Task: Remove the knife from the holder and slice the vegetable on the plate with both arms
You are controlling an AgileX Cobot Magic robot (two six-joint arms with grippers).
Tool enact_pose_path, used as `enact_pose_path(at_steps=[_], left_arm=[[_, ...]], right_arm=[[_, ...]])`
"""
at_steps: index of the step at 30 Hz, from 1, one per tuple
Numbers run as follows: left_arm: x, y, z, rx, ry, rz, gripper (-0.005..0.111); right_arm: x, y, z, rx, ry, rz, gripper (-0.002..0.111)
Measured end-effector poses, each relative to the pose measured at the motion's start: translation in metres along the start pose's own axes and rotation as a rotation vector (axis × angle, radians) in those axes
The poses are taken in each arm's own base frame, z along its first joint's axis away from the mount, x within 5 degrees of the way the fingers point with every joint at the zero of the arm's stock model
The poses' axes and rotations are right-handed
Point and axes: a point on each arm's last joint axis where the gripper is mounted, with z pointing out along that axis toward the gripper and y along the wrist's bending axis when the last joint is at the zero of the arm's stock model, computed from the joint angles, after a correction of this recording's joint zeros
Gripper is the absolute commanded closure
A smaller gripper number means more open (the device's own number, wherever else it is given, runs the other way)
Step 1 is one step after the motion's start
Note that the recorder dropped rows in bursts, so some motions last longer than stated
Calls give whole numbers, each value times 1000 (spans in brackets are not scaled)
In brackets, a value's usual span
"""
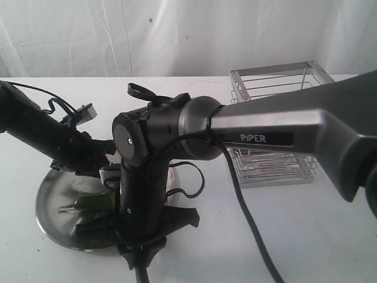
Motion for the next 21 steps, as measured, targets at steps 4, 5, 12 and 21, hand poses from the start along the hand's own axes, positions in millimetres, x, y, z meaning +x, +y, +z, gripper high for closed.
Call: enact_pose_path(at_steps=[4,5,12,21], left_arm=[[-7,-12,-18,-9,-77,22,107],[-8,-14,-22,-14,-93,30,107],[-15,-33,-52,-41,-200,85,107],[-19,-38,-91,-77,-321,99,107]], right_arm=[[-1,-2,0,17,-10,-5,108],[-2,-2,0,20,-11,-8,108],[-6,1,0,-12,-61,-29,108],[-5,4,-23,-48,-145,-60,108]])
